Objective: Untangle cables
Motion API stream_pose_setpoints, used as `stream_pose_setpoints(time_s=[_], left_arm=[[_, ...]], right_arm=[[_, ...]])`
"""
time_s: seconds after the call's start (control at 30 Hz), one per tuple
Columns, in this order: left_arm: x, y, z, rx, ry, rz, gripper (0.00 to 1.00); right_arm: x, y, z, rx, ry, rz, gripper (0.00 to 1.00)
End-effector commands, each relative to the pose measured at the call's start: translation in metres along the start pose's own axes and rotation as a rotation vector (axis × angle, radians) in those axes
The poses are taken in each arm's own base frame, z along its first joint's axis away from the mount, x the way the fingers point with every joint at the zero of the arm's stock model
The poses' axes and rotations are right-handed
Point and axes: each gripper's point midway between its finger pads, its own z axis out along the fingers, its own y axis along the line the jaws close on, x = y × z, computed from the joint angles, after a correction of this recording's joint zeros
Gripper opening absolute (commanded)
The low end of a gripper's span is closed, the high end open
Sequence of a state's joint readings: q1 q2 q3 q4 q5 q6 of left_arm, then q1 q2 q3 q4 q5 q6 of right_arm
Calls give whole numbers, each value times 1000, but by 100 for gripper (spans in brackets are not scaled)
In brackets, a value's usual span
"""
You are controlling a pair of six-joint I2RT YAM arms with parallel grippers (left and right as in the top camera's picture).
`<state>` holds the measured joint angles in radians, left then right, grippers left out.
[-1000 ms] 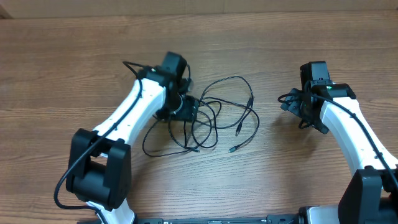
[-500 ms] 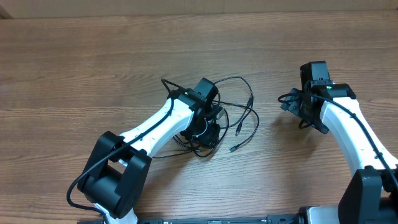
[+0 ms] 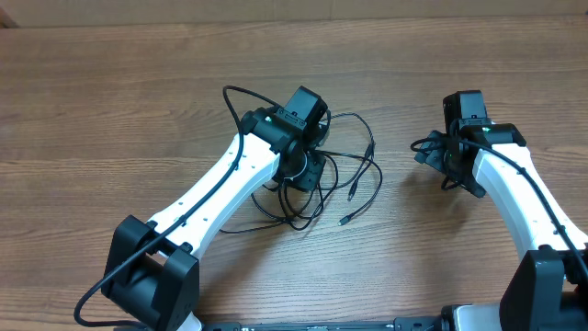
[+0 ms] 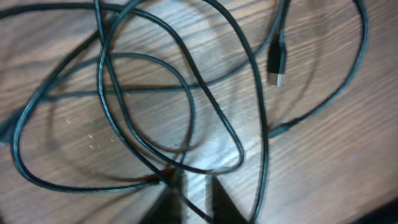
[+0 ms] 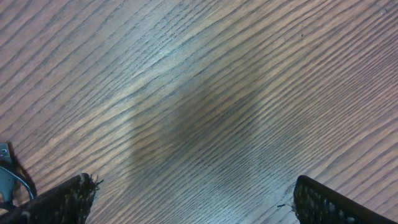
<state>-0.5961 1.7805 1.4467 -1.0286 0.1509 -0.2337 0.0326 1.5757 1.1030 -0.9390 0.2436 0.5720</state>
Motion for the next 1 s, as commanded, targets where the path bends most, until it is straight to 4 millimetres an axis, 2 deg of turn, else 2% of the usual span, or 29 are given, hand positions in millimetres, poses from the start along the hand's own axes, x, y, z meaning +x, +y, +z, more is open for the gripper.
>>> stream_pose_setpoints(time_s=[0.0, 0.07, 0.13, 0.17, 0.3, 0.43, 0.53, 0.6, 0.73, 0.87, 0.97], left_arm=[[8, 11, 15, -44, 12, -84, 4], [12, 11, 25, -33, 22, -108, 6], [16, 13, 35, -30, 30, -109, 17], [18, 15, 37, -36, 31, -109, 19], [18, 28, 46, -71, 12, -134, 23], [20, 44, 53, -151, -16, -204, 22], [20, 57, 57, -213, -40, -229, 29], [13, 56, 60, -203, -79, -221, 33], [1, 58, 59, -208, -129, -221, 18], [-2, 75, 55, -309, -157, -222, 16], [0, 74, 58, -303, -141, -200, 16]], right_arm=[[-3, -4, -1, 9, -14, 4, 100], [-3, -4, -1, 9, -14, 4, 100], [-3, -4, -1, 9, -14, 4, 100], [-3, -4, -1, 9, -14, 4, 100], [-3, -4, -1, 9, -14, 4, 100], [-3, -4, -1, 9, -14, 4, 100], [-3, -4, -1, 9, -14, 4, 100], [-3, -4, -1, 9, -14, 4, 100], [-3, -4, -1, 9, -14, 4, 100], [-3, -4, -1, 9, -14, 4, 100], [-3, -4, -1, 9, -14, 4, 100]])
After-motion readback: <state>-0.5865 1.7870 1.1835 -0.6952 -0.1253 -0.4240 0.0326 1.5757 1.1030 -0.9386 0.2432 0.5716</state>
